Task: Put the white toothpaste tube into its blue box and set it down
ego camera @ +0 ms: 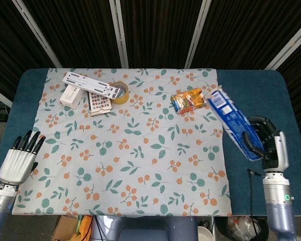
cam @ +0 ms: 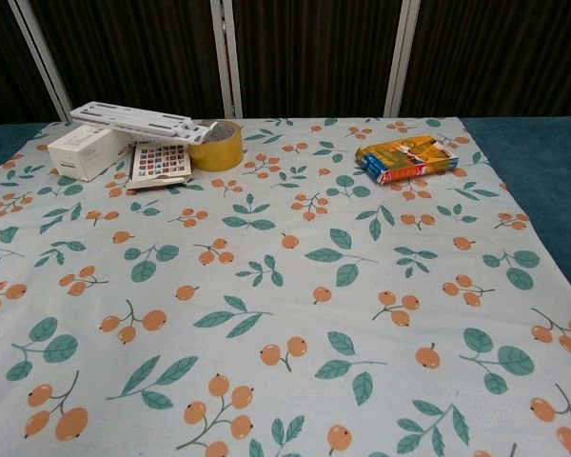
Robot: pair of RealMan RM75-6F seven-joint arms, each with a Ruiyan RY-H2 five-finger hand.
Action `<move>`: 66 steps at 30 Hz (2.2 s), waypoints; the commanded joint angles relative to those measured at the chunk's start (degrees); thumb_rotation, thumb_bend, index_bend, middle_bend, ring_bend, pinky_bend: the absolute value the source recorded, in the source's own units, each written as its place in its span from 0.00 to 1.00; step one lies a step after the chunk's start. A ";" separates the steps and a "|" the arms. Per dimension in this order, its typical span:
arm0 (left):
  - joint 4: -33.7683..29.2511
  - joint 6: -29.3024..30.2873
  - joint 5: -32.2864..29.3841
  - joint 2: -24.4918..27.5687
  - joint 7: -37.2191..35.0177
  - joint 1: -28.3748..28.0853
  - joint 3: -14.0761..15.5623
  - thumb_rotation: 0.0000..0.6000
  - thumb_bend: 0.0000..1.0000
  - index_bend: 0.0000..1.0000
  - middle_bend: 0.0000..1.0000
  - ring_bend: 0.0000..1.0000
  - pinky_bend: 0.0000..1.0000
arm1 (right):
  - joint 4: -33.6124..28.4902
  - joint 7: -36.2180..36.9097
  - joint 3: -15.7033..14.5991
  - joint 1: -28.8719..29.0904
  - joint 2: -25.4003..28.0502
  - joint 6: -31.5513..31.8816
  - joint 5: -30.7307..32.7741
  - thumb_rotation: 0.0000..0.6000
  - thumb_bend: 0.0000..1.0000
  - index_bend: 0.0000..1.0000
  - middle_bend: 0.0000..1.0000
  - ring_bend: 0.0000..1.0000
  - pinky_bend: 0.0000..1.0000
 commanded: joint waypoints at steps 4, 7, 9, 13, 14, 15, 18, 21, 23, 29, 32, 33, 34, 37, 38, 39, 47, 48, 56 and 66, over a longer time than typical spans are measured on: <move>-0.17 -0.56 0.10 0.09 -0.27 0.06 -0.26 1.00 0.00 0.17 0.11 0.11 0.23 | 6.49 -8.14 -7.94 1.67 -8.03 -1.83 -4.04 1.00 0.40 0.41 0.54 0.50 0.57; -0.19 -0.98 0.32 0.13 -0.27 -0.01 -0.29 1.00 0.00 0.17 0.11 0.11 0.23 | 9.36 -11.53 -10.12 1.96 -11.89 -1.25 -5.06 1.00 0.40 0.41 0.54 0.50 0.57; -0.22 -1.13 0.58 0.16 -0.37 -0.05 -0.31 1.00 0.00 0.17 0.11 0.11 0.23 | 11.71 -13.80 -11.12 2.10 -14.63 -0.37 -5.79 1.00 0.40 0.41 0.54 0.50 0.57; -0.19 -1.18 1.06 0.28 -0.75 0.04 -0.31 1.00 0.00 0.17 0.11 0.11 0.23 | 17.04 -17.02 -12.72 1.73 -20.14 1.42 -5.51 1.00 0.40 0.42 0.54 0.50 0.57; -0.15 -1.08 1.16 0.30 -0.86 0.06 -0.36 1.00 0.00 0.17 0.11 0.11 0.23 | 18.66 -18.15 -13.13 1.66 -21.25 1.86 -5.62 1.00 0.40 0.42 0.54 0.50 0.57; -0.13 -0.94 1.29 0.29 -1.03 0.09 -0.43 1.00 0.00 0.17 0.11 0.11 0.23 | 20.49 -19.27 -13.56 1.62 -22.45 2.28 -5.83 1.00 0.40 0.42 0.54 0.50 0.57; -0.25 -0.54 1.59 0.29 -1.84 0.20 -0.63 1.00 0.00 0.18 0.11 0.11 0.23 | 25.95 -21.02 -14.39 1.51 -26.31 3.01 -5.90 1.00 0.40 0.42 0.54 0.50 0.57; -0.06 -0.45 1.83 0.23 -2.16 0.25 -0.71 1.00 0.00 0.18 0.11 0.11 0.23 | 29.16 -21.61 -14.84 1.58 -28.75 2.84 -5.86 1.00 0.40 0.42 0.54 0.50 0.57; 0.02 -0.67 1.79 0.17 -2.26 0.28 -0.77 1.00 0.00 0.18 0.11 0.11 0.23 | 31.29 -22.25 -15.40 1.67 -30.26 2.70 -6.32 1.00 0.40 0.42 0.54 0.50 0.57; -0.05 -0.80 2.09 0.13 -2.10 0.40 -0.91 1.00 0.00 0.18 0.11 0.11 0.23 | 35.36 -24.20 -17.09 1.93 -32.61 1.66 -7.78 1.00 0.40 0.41 0.53 0.48 0.50; -0.08 -1.02 2.06 0.15 -2.08 0.46 -0.97 1.00 0.00 0.18 0.11 0.11 0.23 | 35.86 -25.53 -18.23 2.25 -32.09 0.30 -8.55 1.00 0.40 0.25 0.43 0.32 0.33; -0.06 -1.10 2.06 0.16 -2.07 0.47 -1.02 1.00 0.00 0.18 0.11 0.11 0.23 | 35.64 -26.36 -18.84 2.54 -31.44 -0.85 -8.69 1.00 0.40 0.15 0.34 0.23 0.25; -0.08 -1.13 2.07 0.15 -2.09 0.47 -1.06 1.00 0.00 0.18 0.11 0.11 0.23 | 35.26 -27.06 -19.24 2.72 -30.90 -1.76 -8.58 1.00 0.40 0.09 0.28 0.17 0.21; -0.24 -1.18 2.05 0.14 -2.25 0.51 -1.21 1.00 0.00 0.18 0.11 0.11 0.23 | 31.60 -30.31 -20.12 3.59 -28.12 -5.83 -6.59 1.00 0.40 0.00 0.14 0.03 0.10; -0.36 -1.23 1.96 0.14 -2.35 0.55 -1.29 1.00 0.00 0.18 0.11 0.11 0.23 | 29.50 -32.06 -20.11 4.02 -26.80 -7.12 -5.63 1.00 0.40 0.00 0.11 0.01 0.08; -0.48 -1.27 1.88 0.16 -2.41 0.59 -1.34 1.00 0.00 0.18 0.11 0.11 0.23 | 28.25 -33.40 -20.10 4.32 -25.97 -7.73 -5.21 1.00 0.40 0.00 0.09 0.00 0.06; -3.30 -0.98 0.14 1.32 -4.56 1.53 -2.21 1.00 0.00 0.17 0.11 0.11 0.23 | 18.25 -45.13 -19.70 6.12 -17.09 -8.88 -3.91 1.00 0.40 0.00 0.04 0.00 0.01; -3.98 -0.75 -0.31 1.74 -5.06 1.80 -2.47 1.00 0.00 0.17 0.11 0.11 0.23 | 16.87 -45.98 -19.46 6.06 -14.89 -8.43 -4.07 1.00 0.40 0.00 0.04 0.00 0.01; -11.16 -0.98 -5.26 5.65 -10.71 4.52 -3.16 1.00 0.00 0.13 0.08 0.07 0.16 | 11.78 -43.63 -20.09 3.71 -0.21 -6.93 -5.76 1.00 0.40 0.00 0.04 0.00 0.01; -14.05 1.85 -5.83 8.46 -12.24 7.24 -3.14 1.00 0.00 0.05 0.00 0.00 0.08 | 24.68 -47.18 -22.39 -2.09 5.25 6.80 -17.82 1.00 0.40 0.00 0.02 0.00 0.01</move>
